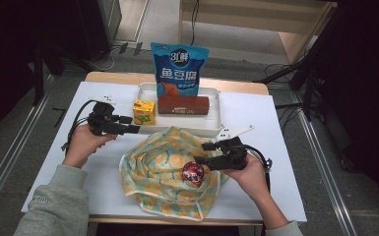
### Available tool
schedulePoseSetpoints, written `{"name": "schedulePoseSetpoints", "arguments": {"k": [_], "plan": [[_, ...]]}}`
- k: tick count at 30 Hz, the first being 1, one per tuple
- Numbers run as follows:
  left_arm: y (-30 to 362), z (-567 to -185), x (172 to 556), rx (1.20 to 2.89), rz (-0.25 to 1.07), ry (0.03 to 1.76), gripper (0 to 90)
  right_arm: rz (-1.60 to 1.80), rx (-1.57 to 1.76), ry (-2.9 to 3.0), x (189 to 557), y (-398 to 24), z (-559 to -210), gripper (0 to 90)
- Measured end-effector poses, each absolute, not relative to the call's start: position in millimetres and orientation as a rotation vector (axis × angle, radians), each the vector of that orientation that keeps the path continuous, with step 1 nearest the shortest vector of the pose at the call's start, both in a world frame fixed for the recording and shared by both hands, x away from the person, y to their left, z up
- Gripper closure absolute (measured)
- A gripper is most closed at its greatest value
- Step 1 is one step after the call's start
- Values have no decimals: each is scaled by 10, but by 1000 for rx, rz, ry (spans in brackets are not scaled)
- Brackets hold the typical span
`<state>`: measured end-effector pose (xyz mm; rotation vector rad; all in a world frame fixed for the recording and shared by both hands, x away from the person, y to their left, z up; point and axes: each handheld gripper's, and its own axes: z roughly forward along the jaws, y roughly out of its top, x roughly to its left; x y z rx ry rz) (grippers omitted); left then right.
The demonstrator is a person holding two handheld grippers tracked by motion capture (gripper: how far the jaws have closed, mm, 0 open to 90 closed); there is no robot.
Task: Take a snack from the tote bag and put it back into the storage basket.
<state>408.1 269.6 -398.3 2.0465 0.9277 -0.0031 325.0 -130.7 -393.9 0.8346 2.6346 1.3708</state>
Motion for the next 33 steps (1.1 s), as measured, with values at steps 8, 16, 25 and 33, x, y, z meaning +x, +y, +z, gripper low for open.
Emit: {"name": "schedulePoseSetpoints", "arguments": {"k": [8, 16, 25, 33], "plan": [[2680, -3986, 4089, 2052, -9, 923, 353, 1351, 826, 2664, 3165, -1218, -4002, 401], [2678, -3978, 4088, 2050, -4, 919, 353, 1347, 830, 2663, 3110, -1176, -4063, 358], [2678, -3973, 4092, 2049, 3, 920, 353, 1335, 783, 2672, 3025, -1101, -4119, 322], [2676, -3973, 4091, 2049, 0, 920, 353, 1310, 749, 2664, 2958, -1061, -4149, 288]]}}
